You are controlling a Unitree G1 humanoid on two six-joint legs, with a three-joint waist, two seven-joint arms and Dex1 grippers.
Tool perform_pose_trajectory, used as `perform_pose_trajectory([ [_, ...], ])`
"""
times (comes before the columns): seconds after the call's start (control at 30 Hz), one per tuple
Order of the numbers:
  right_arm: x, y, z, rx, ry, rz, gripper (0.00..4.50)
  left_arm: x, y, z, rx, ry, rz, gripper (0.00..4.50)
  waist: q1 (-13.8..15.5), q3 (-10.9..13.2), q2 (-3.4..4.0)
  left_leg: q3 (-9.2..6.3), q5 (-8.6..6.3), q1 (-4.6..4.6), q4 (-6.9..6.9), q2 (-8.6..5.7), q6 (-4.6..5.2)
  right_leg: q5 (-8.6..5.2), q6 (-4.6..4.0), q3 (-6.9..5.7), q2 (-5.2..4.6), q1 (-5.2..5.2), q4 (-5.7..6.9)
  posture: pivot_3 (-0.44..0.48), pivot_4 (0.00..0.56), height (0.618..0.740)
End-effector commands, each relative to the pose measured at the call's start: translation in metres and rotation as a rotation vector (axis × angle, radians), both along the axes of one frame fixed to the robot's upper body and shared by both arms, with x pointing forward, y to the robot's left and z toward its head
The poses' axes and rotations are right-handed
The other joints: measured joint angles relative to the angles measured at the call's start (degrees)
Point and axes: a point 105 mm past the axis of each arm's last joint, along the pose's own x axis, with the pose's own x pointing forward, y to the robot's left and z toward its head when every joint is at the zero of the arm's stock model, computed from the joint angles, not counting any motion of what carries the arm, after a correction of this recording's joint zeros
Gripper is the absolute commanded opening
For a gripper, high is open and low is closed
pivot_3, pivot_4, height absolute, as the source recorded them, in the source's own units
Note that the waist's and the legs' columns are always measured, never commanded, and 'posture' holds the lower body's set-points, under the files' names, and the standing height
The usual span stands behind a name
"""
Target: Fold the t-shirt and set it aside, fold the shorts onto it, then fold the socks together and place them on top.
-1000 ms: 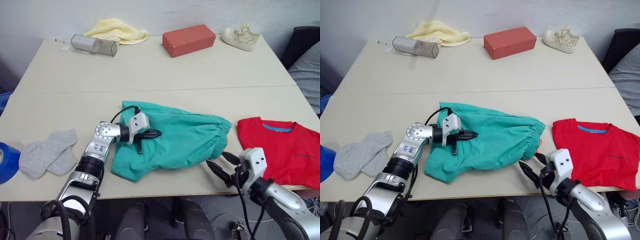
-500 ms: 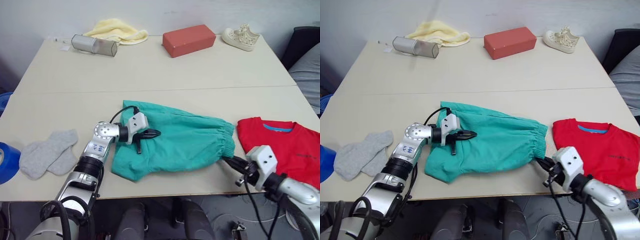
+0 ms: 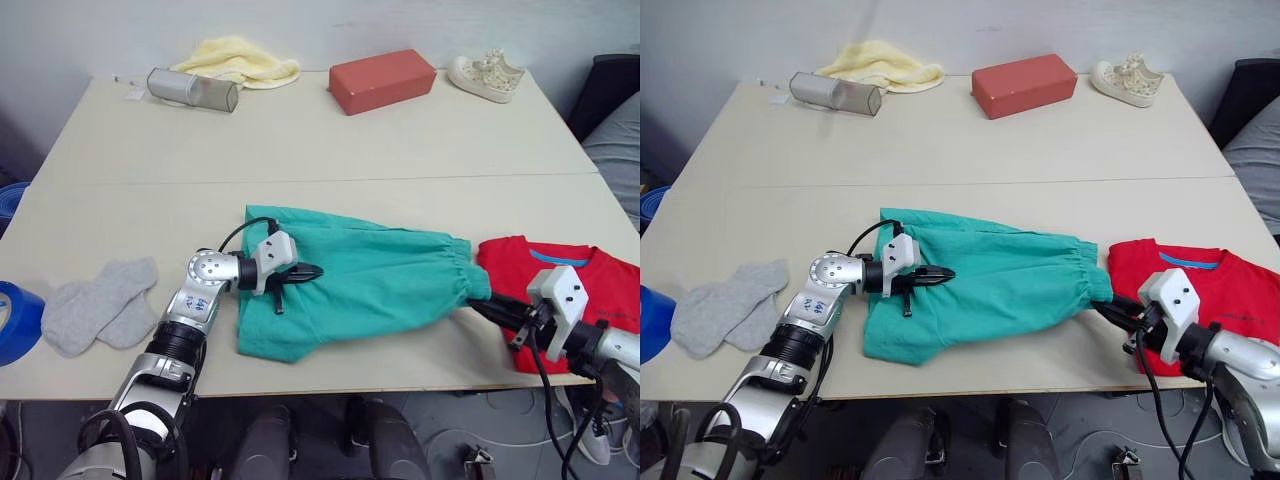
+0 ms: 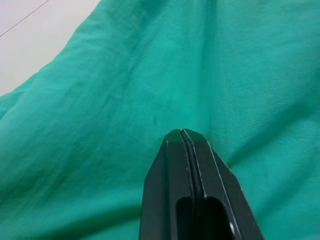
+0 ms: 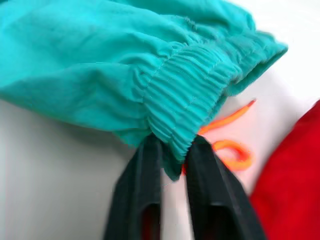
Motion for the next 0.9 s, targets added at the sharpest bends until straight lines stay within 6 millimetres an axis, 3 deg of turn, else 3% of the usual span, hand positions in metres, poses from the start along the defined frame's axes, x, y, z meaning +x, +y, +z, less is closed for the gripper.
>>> perform_pose_trajectory([
  [0.03,-0.025,0.002,0.018,0.168,0.073,-0.072,2.06,-0.002,-0.003,0.008,-0.051,0.002,-0.002,0.0,0.22,0.0,0.01,0.01,-0.01,0.01,0.01,0.0,-0.01,0.0,0.0,0.0,-0.01,0.0,-0.01,0.0,0.15,0.74],
  [0.2,-0.067,0.006,0.013,0.408,0.34,-0.183,3.79,-0.003,-0.006,0.012,-0.084,0.014,-0.006,0.0,0.51,-0.01,-0.01,-0.01,-0.05,0.01,0.0,0.01,0.08,0.03,0.02,0.04,-0.06,0.04,-0.11,0.0,0.15,0.74],
  [0.27,-0.07,0.017,0.014,0.582,0.398,-0.242,4.46,-0.004,-0.007,0.013,-0.091,0.014,-0.016,0.0,0.45,0.0,-0.02,-0.01,-0.05,0.03,-0.01,0.01,0.1,0.05,0.0,0.08,-0.07,0.05,-0.12,0.0,0.15,0.74],
  [0.53,-0.023,0.052,0.002,1.036,0.43,-0.577,4.46,-0.006,-0.007,0.012,-0.091,0.017,-0.031,0.0,-0.68,-0.01,-0.01,0.11,0.14,0.0,-0.12,0.05,0.02,0.06,0.03,0.2,0.02,0.02,-0.26,0.0,0.15,0.74],
  [0.77,-0.006,0.08,-0.015,1.066,0.519,-0.681,4.46,-0.004,-0.004,0.013,-0.089,0.006,-0.023,0.0,-0.53,-0.01,-0.01,0.11,0.17,-0.14,-0.13,0.01,-0.04,0.11,0.09,0.23,0.02,-0.14,-0.18,0.0,0.15,0.74],
  [0.9,0.005,0.088,-0.014,1.094,0.51,-0.686,4.46,-0.003,-0.004,0.014,-0.094,0.001,-0.018,0.0,-0.83,-0.07,-0.11,0.23,0.23,-0.15,-0.13,0.02,-0.2,0.1,0.09,0.26,0.02,-0.2,-0.18,0.0,0.15,0.74],
])
